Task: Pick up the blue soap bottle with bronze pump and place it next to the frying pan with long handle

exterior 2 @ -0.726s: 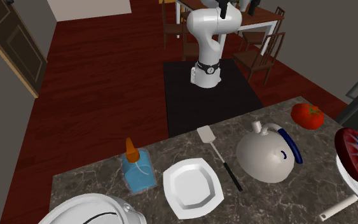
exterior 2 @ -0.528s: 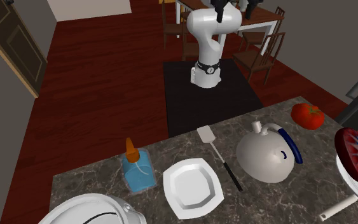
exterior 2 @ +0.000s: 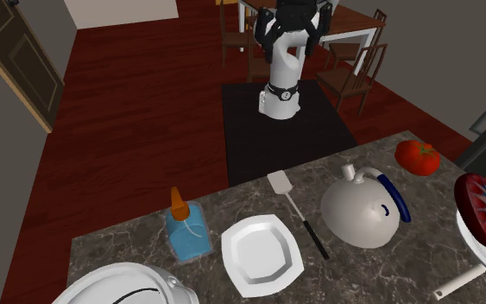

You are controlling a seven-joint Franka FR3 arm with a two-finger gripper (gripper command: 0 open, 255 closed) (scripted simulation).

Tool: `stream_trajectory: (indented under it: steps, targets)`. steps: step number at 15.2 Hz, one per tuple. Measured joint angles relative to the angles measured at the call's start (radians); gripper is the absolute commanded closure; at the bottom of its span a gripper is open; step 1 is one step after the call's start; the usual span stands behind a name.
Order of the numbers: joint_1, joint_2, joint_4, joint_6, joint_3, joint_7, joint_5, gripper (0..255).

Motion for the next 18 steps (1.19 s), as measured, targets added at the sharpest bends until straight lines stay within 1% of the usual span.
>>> stream_trajectory:
  steps: [5, 9, 13, 18]
  targets:
    - [-0.004, 0.156, 0.065, 0.103, -0.083, -0.096, -0.014, 0]
    - [-0.005, 0.283, 0.11, 0.192, -0.145, -0.175, -0.003, 0]
    - [-0.004, 0.447, 0.207, 0.263, -0.205, -0.271, 0.042, 0]
    - [-0.02, 0.64, 0.348, 0.306, -0.253, -0.391, 0.128, 0]
